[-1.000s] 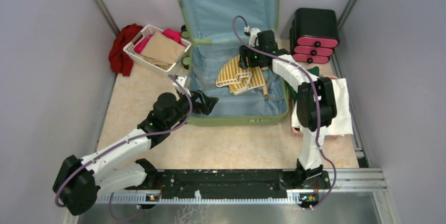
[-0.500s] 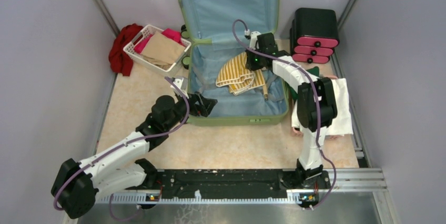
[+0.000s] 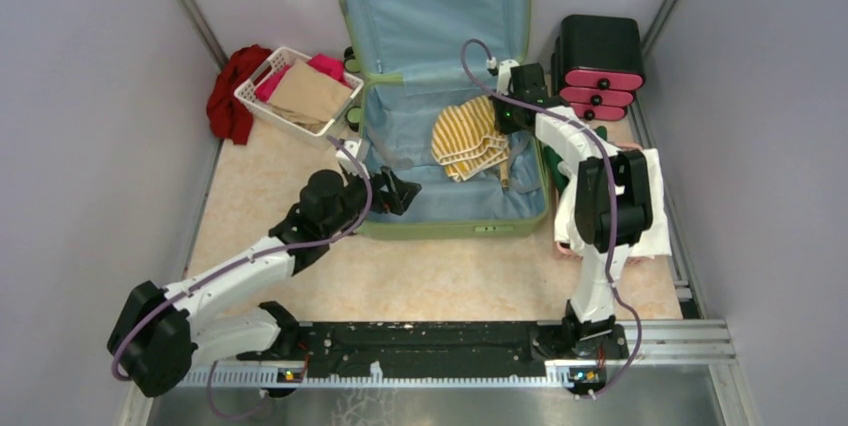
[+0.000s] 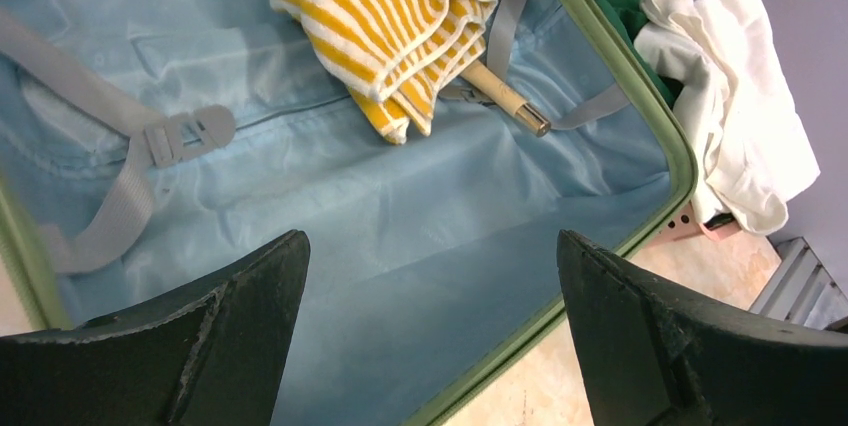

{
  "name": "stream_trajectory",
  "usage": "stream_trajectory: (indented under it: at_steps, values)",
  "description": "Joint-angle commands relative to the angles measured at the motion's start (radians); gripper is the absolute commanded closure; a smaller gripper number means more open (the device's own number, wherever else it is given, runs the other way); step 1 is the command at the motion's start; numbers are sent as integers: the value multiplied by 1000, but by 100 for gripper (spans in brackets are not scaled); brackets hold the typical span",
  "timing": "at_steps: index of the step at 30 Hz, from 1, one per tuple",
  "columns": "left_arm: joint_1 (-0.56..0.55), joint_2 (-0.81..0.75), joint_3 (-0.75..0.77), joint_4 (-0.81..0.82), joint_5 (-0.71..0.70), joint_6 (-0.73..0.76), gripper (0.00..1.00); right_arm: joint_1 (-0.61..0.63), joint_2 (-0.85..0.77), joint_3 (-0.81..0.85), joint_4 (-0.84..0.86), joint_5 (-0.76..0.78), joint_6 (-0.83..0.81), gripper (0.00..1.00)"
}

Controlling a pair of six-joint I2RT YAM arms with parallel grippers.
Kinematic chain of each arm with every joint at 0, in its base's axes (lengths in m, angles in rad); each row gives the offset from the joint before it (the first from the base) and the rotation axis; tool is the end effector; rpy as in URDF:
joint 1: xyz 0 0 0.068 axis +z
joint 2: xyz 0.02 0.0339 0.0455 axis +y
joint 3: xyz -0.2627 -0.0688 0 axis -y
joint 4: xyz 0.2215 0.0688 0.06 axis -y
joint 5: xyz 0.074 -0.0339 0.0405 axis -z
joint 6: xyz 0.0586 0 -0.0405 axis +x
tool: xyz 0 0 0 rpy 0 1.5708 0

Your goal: Open, take out, and arrange the luggage

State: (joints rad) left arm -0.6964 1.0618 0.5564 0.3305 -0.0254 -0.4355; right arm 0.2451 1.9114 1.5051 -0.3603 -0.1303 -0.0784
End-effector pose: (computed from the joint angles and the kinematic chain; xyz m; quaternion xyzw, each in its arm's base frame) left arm 0.1892 -0.1563 0.2651 0.0916 0.7607 -0.3364 0.5476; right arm 0.4154 0.1117 0.2370 -0.1730 0.9022 0.0922 0.3842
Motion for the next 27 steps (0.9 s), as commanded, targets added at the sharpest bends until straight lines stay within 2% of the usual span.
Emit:
stream_trajectory:
  at_steps: [1,5,7,11,15,20,23,27]
  values:
    - [8,93,103,41,21,39,1,-17,33,19,1,78,-60,100]
    - [26,248,218,35,4,16,1,-27,68,35,-12,77,-76,96]
    - [56,342,285,28,19,-21,1,-29,86,47,-24,74,-83,87]
    - [171,523,406,26,201,-171,1,-36,122,83,-58,24,-80,73]
    - [234,662,503,44,368,-220,1,-56,150,106,-83,-52,-58,68]
    - [273,768,565,52,450,-257,1,-77,174,125,-105,-84,-52,71]
    - [278,809,588,51,489,-284,1,-78,184,127,-113,-55,-62,87]
    - [276,858,617,66,547,-347,1,-78,200,137,-132,-15,-73,97]
